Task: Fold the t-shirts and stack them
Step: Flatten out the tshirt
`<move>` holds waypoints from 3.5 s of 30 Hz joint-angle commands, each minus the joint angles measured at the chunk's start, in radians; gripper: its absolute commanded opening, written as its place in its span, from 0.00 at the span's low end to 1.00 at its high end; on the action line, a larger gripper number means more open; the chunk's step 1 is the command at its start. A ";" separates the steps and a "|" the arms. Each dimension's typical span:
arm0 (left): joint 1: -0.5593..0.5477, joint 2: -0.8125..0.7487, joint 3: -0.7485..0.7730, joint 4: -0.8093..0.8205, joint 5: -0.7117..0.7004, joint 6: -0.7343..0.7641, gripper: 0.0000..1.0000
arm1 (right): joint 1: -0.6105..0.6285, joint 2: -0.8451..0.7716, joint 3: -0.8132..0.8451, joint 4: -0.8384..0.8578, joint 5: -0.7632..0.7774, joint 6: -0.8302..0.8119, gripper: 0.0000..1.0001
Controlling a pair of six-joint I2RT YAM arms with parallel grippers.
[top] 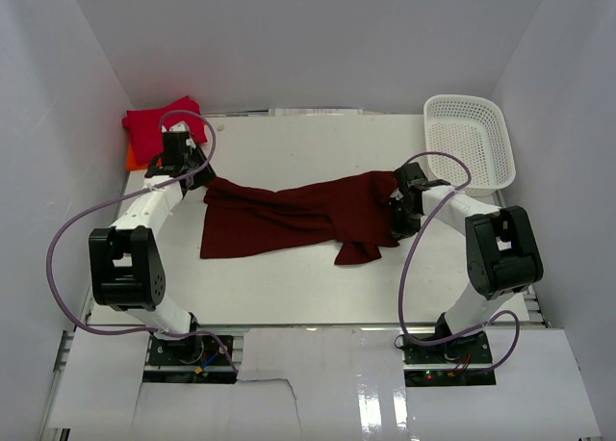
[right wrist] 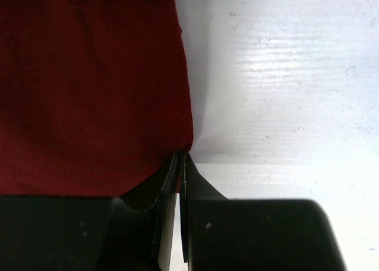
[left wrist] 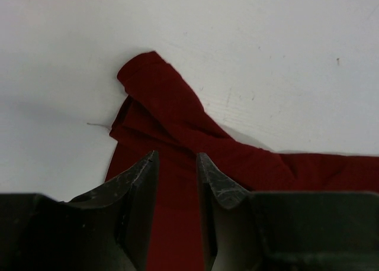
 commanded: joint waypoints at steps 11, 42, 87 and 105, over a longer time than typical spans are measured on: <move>0.058 -0.004 -0.072 -0.010 0.084 -0.053 0.28 | 0.004 0.012 0.049 -0.129 0.010 -0.042 0.08; 0.075 0.274 0.074 0.058 0.202 -0.109 0.00 | 0.003 -0.014 0.025 -0.110 -0.003 -0.051 0.08; 0.046 0.106 0.125 -0.010 0.200 -0.131 0.52 | 0.001 -0.033 -0.017 -0.093 -0.008 -0.054 0.08; 0.048 0.132 0.053 0.032 0.243 -0.175 0.54 | 0.001 -0.027 -0.014 -0.092 -0.017 -0.057 0.08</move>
